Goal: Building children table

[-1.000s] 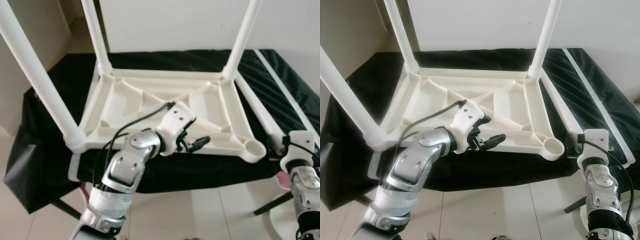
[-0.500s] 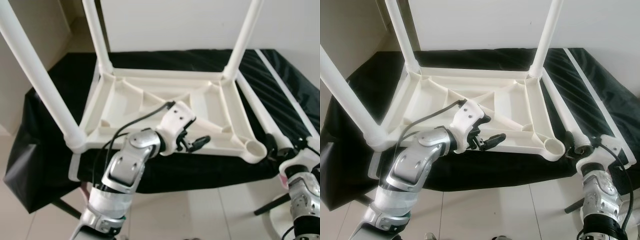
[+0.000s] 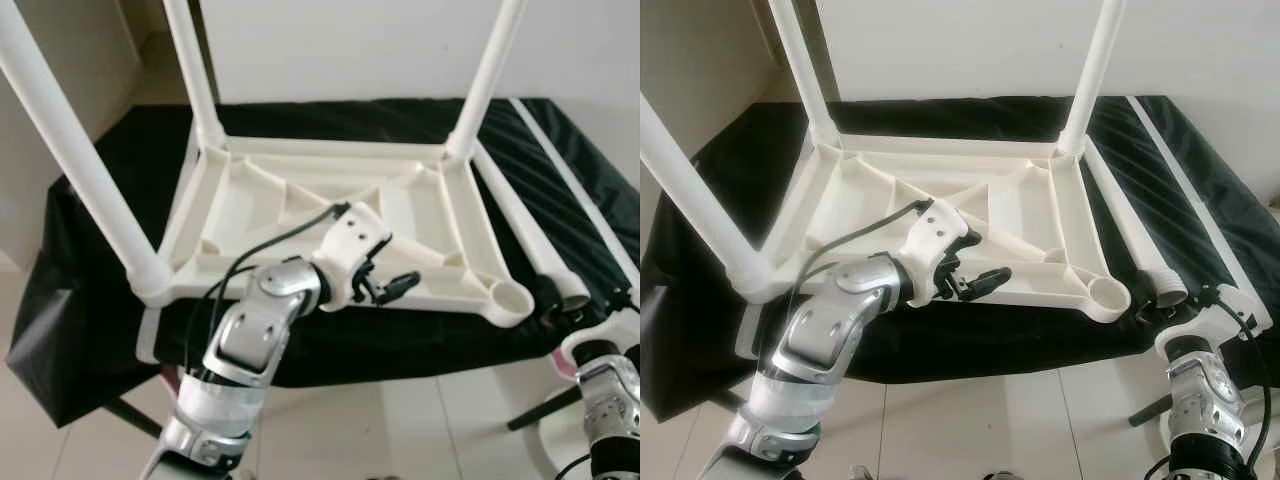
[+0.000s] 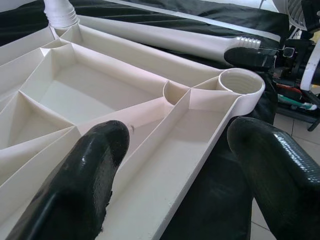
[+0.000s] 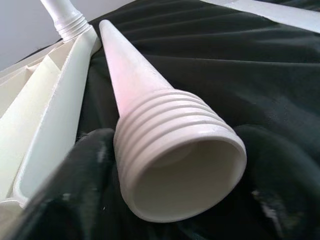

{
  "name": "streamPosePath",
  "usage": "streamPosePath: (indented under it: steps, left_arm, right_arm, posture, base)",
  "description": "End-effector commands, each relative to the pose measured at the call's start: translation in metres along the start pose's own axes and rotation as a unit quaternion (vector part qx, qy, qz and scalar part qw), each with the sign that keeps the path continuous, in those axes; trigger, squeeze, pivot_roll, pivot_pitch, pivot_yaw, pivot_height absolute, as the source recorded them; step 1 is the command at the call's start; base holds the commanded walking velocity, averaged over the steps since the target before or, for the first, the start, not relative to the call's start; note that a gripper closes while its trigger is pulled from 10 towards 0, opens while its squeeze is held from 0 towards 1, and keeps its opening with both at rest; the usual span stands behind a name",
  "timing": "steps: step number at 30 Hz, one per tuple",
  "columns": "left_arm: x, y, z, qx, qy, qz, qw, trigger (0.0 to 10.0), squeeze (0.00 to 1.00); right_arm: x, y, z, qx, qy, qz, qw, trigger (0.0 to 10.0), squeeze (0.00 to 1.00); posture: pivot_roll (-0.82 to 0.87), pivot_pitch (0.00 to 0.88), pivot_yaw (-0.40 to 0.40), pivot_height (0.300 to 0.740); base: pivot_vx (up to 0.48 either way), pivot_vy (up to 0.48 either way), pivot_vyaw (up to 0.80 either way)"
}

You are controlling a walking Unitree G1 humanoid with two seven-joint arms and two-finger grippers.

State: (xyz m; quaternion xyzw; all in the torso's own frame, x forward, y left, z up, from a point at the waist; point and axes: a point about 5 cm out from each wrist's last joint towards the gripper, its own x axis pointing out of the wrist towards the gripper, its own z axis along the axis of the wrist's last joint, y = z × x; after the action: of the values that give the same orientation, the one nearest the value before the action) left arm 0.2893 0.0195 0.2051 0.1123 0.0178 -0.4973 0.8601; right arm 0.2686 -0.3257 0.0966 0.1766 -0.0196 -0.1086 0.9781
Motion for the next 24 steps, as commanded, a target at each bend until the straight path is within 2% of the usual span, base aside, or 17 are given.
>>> streamPosePath:
  steps: [1,2,5,6,10,12,13,15,16,17,18,20,22,23,24]
  left_arm:
    - [-0.001,0.005,0.002,0.004,0.003,0.048,0.999,10.0,0.0]
    - [-0.001,0.005,0.002,0.004,0.003,0.048,0.999,10.0,0.0]
    - [-0.001,0.005,0.002,0.005,0.003,0.048,0.999,10.0,0.0]
    - [-0.001,0.005,0.002,0.005,0.003,0.049,0.999,10.0,0.0]
    - [0.0,0.004,0.002,0.005,0.002,0.048,0.999,10.0,0.0]
    - [0.0,0.004,0.002,0.005,0.002,0.047,0.999,10.0,0.0]
    - [0.0,0.004,0.002,0.005,0.002,0.047,0.999,10.0,0.0]
    - [0.0,0.004,0.002,0.006,0.002,0.045,0.999,10.0,0.0]
    - [0.0,0.004,0.002,0.006,0.002,0.045,0.999,10.0,0.0]
    - [0.0,0.004,0.003,0.007,0.001,0.044,0.999,10.0,0.0]
    - [0.0,0.004,0.003,0.007,0.001,0.044,0.999,10.0,0.0]
    - [0.001,0.004,0.003,0.008,0.0,0.043,0.999,10.0,0.0]
    - [0.001,0.004,0.003,0.008,0.0,0.043,0.999,10.0,0.0]
    - [0.001,0.003,0.003,0.009,0.0,0.042,0.999,10.0,0.0]
    - [0.001,0.003,0.003,0.009,0.0,0.042,0.999,10.0,0.0]
  right_arm:
    - [-0.004,-0.003,-0.014,0.018,0.03,-0.005,0.999,1.6,0.0]
    - [-0.003,-0.002,-0.013,0.018,0.027,-0.004,0.999,0.0,0.0]
    - [-0.003,-0.002,-0.011,0.013,0.024,-0.005,1.0,0.0,0.0]
    - [-0.002,-0.003,-0.009,-0.002,0.021,-0.009,1.0,0.0,0.0]
    - [-0.002,-0.005,-0.002,-0.097,0.013,-0.027,0.995,0.0,0.0]
    - [-0.002,-0.005,0.0,-0.152,0.012,-0.036,0.988,0.0,0.0]
    - [-0.002,-0.005,0.0,-0.152,0.012,-0.036,0.988,0.0,0.0]
    - [-0.001,-0.003,0.003,-0.222,0.01,-0.039,0.974,0.0,0.0]
    - [-0.001,-0.003,0.003,-0.222,0.01,-0.039,0.974,0.0,0.0]
    - [0.0,-0.002,0.002,-0.256,0.014,-0.041,0.966,0.0,0.0]
    - [0.0,-0.002,0.002,-0.256,0.014,-0.041,0.966,0.0,0.0]
    - [0.0,0.002,-0.003,-0.315,0.027,-0.033,0.948,2.0,0.0]
    - [0.0,0.002,-0.003,-0.315,0.027,-0.033,0.948,2.0,0.0]
    - [-0.001,0.005,-0.011,-0.377,0.042,-0.019,0.925,8.3,0.0]
    - [-0.002,0.006,-0.014,-0.405,0.046,-0.014,0.913,10.0,0.0]
  posture:
    - [-0.04,0.074,-0.003,0.74]
    - [-0.04,0.072,-0.004,0.74]
    - [-0.04,0.071,-0.005,0.74]
    - [-0.04,0.069,-0.006,0.74]
    - [-0.05,0.064,-0.005,0.74]
    - [-0.05,0.062,-0.003,0.74]
    - [-0.05,0.062,-0.003,0.74]
    - [-0.05,0.061,-0.002,0.74]
    - [-0.05,0.061,-0.002,0.74]
    - [-0.05,0.058,-0.002,0.74]
    - [-0.05,0.058,-0.002,0.74]
    - [-0.05,0.055,-0.001,0.74]
    - [-0.05,0.055,-0.001,0.74]
    - [-0.05,0.053,0.0,0.74]
    - [-0.05,0.051,0.0,0.74]
  base:
    - [0.0,0.0,0.0]
    - [0.0,0.0,0.0]
    - [0.0,0.0,0.0]
    - [0.0,0.0,0.0]
    - [0.0,0.0,0.0]
    - [0.0,0.0,0.0]
    - [0.0,0.0,0.0]
    - [0.0,0.0,0.0]
    - [0.0,0.0,0.0]
    - [0.0,0.0,0.0]
    - [0.0,0.0,0.0]
    - [0.0,0.0,0.0]
    - [0.0,0.0,0.0]
    - [0.0,0.0,0.0]
    - [0.0,0.0,0.0]
